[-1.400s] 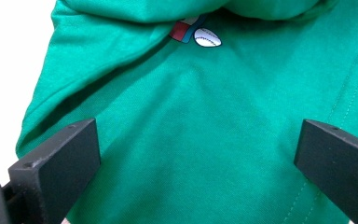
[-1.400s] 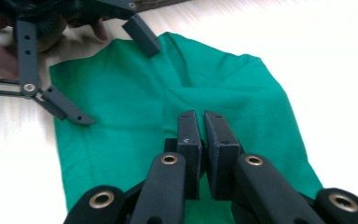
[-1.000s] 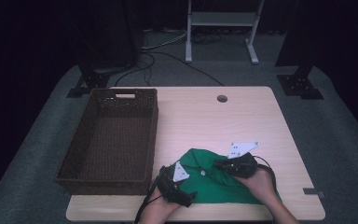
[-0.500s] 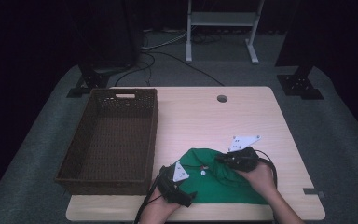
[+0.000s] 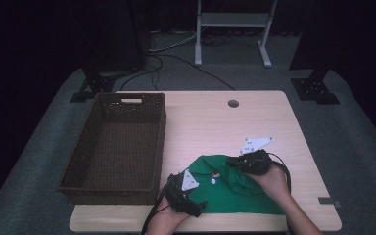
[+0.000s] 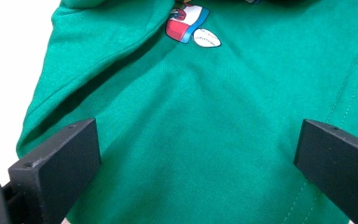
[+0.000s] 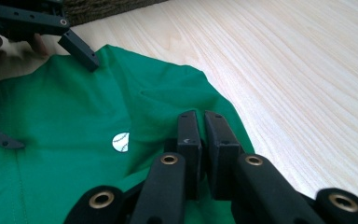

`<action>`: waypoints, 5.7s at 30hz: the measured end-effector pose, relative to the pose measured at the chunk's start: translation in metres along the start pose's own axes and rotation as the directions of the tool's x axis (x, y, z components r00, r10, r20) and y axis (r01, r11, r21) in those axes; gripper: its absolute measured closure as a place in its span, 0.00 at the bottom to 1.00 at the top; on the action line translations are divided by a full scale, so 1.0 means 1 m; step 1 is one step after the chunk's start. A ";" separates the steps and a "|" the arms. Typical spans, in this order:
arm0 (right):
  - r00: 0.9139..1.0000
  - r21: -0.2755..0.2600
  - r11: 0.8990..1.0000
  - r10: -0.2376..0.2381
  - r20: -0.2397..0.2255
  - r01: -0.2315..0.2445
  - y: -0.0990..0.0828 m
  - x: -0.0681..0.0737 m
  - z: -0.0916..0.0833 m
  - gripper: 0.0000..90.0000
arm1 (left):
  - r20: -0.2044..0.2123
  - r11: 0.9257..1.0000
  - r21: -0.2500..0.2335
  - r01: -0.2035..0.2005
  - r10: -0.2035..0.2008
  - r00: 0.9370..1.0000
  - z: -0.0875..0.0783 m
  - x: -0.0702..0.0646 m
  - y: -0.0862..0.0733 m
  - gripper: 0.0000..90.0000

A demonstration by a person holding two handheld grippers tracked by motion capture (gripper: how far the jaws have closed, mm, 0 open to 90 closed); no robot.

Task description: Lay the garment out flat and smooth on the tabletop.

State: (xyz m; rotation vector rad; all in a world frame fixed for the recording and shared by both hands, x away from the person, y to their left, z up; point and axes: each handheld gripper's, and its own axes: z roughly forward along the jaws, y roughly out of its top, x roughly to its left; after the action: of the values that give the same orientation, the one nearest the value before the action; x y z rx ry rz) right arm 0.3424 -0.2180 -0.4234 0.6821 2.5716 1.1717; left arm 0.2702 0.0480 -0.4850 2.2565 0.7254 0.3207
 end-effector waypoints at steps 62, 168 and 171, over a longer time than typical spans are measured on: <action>0.988 0.005 0.992 0.124 0.092 -0.125 0.023 -0.071 0.010 0.96 | 0.000 1.000 -0.001 0.002 -0.002 1.000 0.000 0.000 0.000 0.00; 0.915 -0.023 0.951 0.304 0.265 -0.309 -0.074 -0.047 -0.011 0.00 | -0.001 1.000 0.001 0.000 0.000 1.000 0.000 0.000 0.000 0.00; 0.913 0.004 0.951 0.296 0.279 -0.310 -0.081 -0.046 -0.003 0.00 | -0.001 1.000 0.000 0.000 0.000 1.000 0.000 0.000 0.000 0.00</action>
State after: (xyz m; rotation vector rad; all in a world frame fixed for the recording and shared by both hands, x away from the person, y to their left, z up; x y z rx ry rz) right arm 0.3554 -0.2897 -0.4816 1.2010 2.3206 1.0125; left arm 0.2701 0.0480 -0.4850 2.2569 0.7258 0.3217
